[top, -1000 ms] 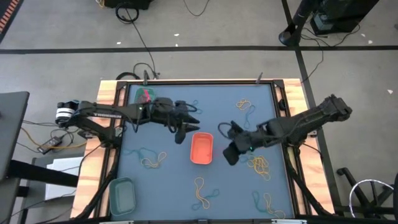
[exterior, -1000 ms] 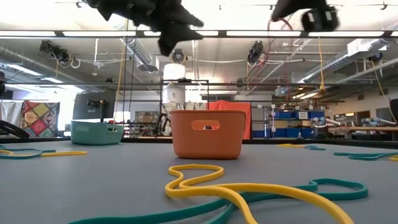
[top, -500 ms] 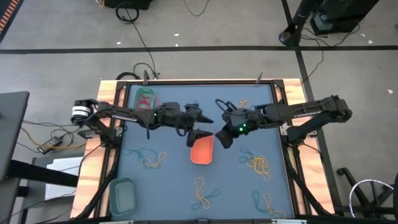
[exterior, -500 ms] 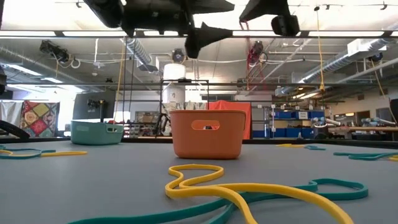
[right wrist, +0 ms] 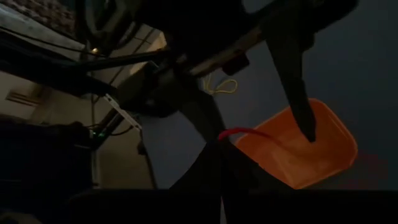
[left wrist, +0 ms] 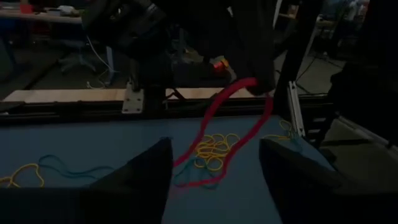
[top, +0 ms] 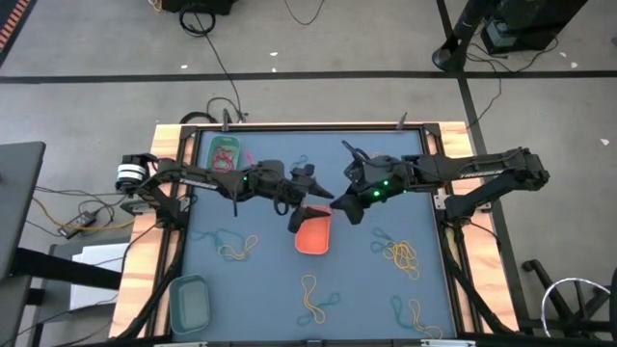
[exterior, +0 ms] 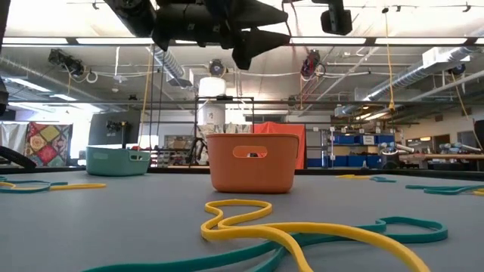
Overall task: Sort rubber bands into baskets
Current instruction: Put the red rubber band into the green bin
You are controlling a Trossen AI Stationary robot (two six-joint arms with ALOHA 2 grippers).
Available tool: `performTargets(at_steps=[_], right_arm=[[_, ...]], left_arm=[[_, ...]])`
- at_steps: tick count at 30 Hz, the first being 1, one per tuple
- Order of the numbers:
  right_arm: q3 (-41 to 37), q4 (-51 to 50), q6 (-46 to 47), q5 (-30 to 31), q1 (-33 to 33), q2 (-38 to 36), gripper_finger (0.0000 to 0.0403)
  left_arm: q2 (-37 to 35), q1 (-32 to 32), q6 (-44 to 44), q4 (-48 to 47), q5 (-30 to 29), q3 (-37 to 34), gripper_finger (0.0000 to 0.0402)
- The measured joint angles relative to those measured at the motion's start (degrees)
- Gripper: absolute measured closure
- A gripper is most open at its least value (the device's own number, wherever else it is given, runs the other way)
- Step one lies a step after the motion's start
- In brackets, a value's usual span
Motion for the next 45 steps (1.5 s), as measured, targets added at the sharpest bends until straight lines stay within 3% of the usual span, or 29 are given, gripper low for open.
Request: performTargets(at_steps=[7, 18, 21, 25, 30, 39, 45], right_arm=[[0.0, 1.65, -1.01, -0.17, -1.23, 0.0, 0.04], [0.0, 4.0, -0.37, 0.11, -2.75, -0.02, 0.0393], [0.0, 3.61, 1.24, 1.35, -2.75, -0.02, 0.0357], [0.0, 3.44, 4.57, 8.44, -2.09, 0.0, 0.0304], [-0.74, 3.19, 7.98, 14.78, -1.31, -0.02, 0.0261], [-4.21, 1.7, 11.53, 15.07, 0.75, -0.02, 0.0249], [-6.97, 1.83, 15.23, 15.49, 2.46, 0.0, 0.0249]], left_arm=[[0.0, 0.04, -0.03, 0.99, -0.04, 0.0, 0.0289], [-0.33, 0.79, -2.78, -0.25, -0.35, 0.0, 0.0394], [-2.53, 2.68, -7.99, -4.16, -3.21, -0.04, 0.0395], [-8.08, 7.63, -16.39, -11.84, -11.26, -0.04, 0.0398], [-15.46, 15.62, -18.23, -24.02, -13.81, -0.02, 0.04], [-21.34, 30.36, -17.94, -50.22, -21.84, -0.01, 0.04], [-21.31, 38.39, -17.95, -58.79, -24.46, -0.53, 0.04]])
